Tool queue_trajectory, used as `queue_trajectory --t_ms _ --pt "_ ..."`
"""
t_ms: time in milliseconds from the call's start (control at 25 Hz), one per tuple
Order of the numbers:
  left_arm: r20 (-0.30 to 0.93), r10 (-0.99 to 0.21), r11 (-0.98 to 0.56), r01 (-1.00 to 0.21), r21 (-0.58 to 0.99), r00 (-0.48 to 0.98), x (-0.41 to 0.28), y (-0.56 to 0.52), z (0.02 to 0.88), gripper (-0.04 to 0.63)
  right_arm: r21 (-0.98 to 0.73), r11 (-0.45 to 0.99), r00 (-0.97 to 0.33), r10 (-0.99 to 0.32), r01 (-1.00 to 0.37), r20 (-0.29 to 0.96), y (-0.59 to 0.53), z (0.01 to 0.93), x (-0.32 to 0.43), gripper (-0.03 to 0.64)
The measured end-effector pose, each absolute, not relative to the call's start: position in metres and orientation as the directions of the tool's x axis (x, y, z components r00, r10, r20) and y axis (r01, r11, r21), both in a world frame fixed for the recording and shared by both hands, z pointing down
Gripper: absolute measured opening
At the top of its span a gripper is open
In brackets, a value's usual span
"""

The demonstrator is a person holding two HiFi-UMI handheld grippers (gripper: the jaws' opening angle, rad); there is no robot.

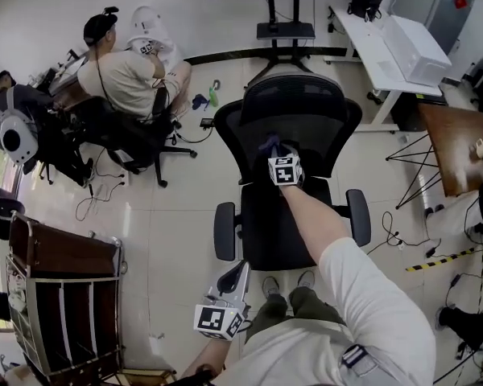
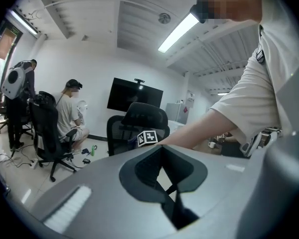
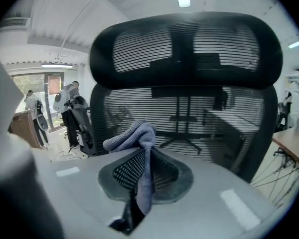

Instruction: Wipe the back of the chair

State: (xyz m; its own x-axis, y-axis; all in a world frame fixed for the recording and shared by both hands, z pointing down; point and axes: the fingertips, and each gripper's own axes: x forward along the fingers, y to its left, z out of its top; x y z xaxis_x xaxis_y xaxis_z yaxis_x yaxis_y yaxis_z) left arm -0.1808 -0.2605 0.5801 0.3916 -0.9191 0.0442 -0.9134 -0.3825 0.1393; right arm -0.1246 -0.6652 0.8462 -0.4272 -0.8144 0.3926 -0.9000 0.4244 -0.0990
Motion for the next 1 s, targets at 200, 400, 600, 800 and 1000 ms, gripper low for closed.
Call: queue_trajectory --t_ms 200,400,600,800,1000 --pt "0.014 -0.864 -0.498 -0.857 0.132 0.504 -0.130 -0.261 0.572 0.130 -0.043 0.258 -0.251 -0.867 -0.965 0.431 -0.659 0.850 0.038 0.031" --pt "0.008 -0.803 -0.587 -0.792 0.170 0.596 -0.085 -0.256 0.571 0.130 -0.036 0.148 -0.149 -0.891 -0.988 0.429 -0.647 0.856 0.148 0.031" --pt "0.019 -0.780 -0.616 -0.772 0.156 0.626 -0.046 -0.216 0.613 0.130 -0.083 0.134 -0.156 -0.908 -0.987 0.389 -0.608 0.888 0.180 0.031" --pt "0.025 -0.795 -0.597 -0.788 0.152 0.607 -0.056 -0.219 0.605 0.130 -0.061 0.279 -0.282 -0.887 -0.958 0.366 -0.604 0.875 0.100 0.031" --pt "0.005 -0.843 -0.526 -0.827 0.198 0.538 -0.109 -0.238 0.568 0.130 -0.092 0.475 -0.475 -0.809 -0.875 0.345 -0.597 0.829 -0.096 0.031"
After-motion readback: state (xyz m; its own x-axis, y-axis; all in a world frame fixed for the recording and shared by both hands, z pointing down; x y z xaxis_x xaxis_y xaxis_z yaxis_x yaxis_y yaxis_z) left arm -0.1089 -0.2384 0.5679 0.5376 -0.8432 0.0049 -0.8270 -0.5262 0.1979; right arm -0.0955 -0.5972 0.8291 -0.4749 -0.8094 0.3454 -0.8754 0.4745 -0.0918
